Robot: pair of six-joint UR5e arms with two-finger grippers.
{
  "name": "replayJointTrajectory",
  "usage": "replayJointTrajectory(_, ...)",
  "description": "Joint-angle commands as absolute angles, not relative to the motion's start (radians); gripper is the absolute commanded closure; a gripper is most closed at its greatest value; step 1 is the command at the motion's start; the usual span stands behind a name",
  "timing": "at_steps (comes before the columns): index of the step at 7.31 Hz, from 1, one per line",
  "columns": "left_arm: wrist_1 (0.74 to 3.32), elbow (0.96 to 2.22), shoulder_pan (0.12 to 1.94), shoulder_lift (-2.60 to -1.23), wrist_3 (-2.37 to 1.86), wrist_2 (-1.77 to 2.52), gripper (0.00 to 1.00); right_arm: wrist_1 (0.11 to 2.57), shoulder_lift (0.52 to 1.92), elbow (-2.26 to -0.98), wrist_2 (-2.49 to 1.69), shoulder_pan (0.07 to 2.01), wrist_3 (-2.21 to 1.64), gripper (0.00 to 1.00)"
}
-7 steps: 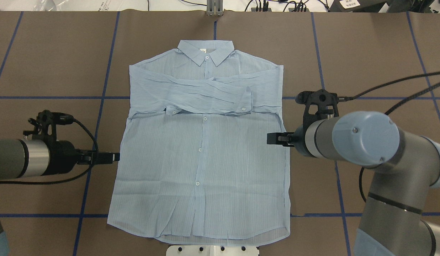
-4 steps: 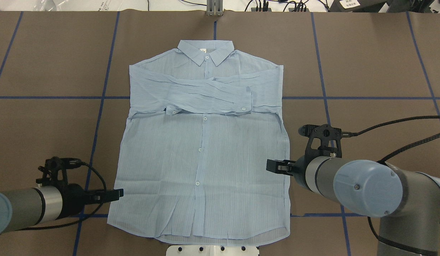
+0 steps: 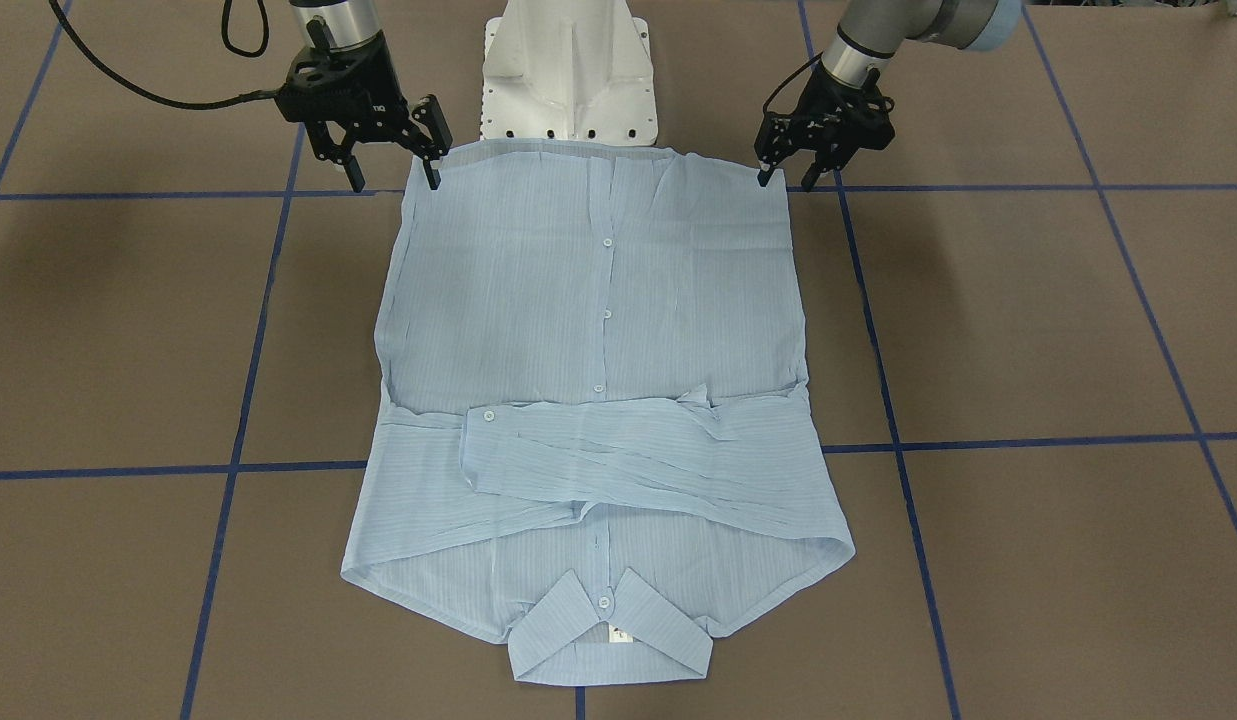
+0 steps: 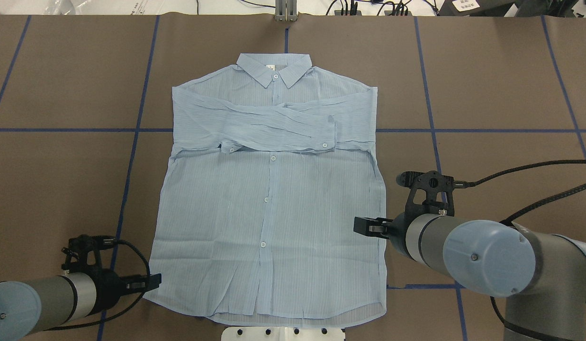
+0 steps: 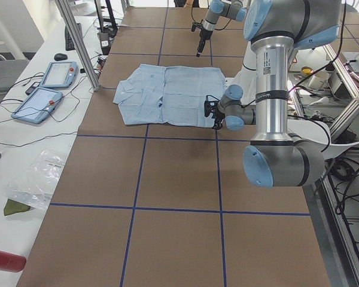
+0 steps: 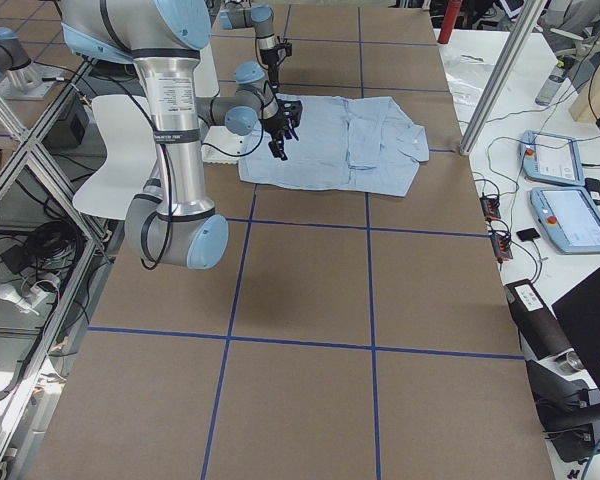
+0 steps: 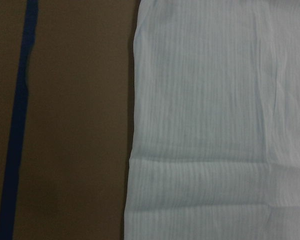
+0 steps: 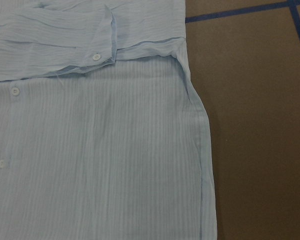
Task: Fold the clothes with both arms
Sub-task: 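Move both grippers down to the shirt's side edges near the hem, then grasp the hem corners nearest the robot with both grippers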
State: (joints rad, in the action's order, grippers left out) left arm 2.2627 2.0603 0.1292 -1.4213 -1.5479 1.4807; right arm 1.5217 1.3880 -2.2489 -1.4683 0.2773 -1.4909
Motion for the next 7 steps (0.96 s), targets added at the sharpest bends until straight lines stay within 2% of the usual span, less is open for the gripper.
replayJointTrajectory(1,2.241,2.060,0.104,-1.425,-1.555,1.480,0.52,1.522,1.388,-2.247,-1.467,0.270,-1.491,0.00)
replayJointTrajectory(5,2.200,2.062,0.091,-1.428,-1.555,1.480,0.52,1.523,1.391,-2.247,-1.443,0.245,-1.494,0.00)
replayJointTrajectory(7,2.200,2.060,0.080,-1.428,-1.555,1.480,0.65,1.523,1.393,-2.247,-1.442,0.242,-1.496,0.00)
